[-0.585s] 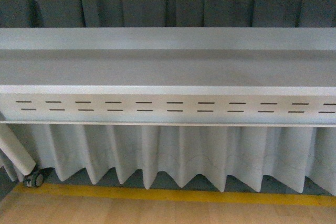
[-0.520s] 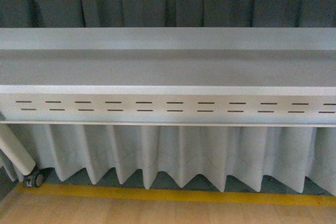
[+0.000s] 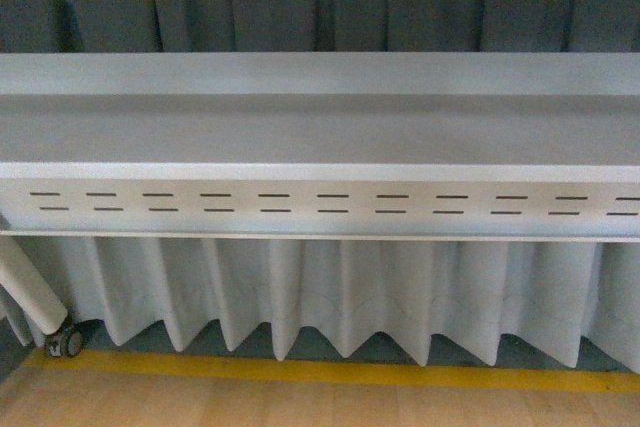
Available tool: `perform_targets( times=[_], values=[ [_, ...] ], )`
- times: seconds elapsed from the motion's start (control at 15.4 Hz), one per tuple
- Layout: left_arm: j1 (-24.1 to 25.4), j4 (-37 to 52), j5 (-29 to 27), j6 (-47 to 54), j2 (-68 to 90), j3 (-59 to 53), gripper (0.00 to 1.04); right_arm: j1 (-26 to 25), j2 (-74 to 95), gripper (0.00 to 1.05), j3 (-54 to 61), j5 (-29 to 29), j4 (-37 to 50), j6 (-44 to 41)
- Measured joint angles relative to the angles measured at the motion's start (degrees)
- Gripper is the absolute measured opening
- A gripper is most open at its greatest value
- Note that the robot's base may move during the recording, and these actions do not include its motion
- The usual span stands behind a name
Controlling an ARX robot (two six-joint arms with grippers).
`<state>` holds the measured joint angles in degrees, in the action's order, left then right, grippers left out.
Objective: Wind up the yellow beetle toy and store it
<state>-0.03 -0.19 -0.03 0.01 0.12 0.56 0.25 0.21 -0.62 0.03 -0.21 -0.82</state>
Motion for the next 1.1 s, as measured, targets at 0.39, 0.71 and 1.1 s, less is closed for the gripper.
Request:
perform_targets(
  times=[0.39,0.71,1.1],
  values=[
    [0.0,0.0,0.0,0.02,0.0,0.0,0.98,0.0,-0.02,0.98,0.0,0.0,0.0,0.0],
    [0.0,0.0,0.0,0.0,0.0,0.0,0.98,0.0,-0.02,0.98,0.0,0.0,0.0,0.0],
    [0.0,0.0,0.0,0.0,0.0,0.0,0.98,0.0,0.0,0.98,0.0,0.0,0.0,0.0]
  ],
)
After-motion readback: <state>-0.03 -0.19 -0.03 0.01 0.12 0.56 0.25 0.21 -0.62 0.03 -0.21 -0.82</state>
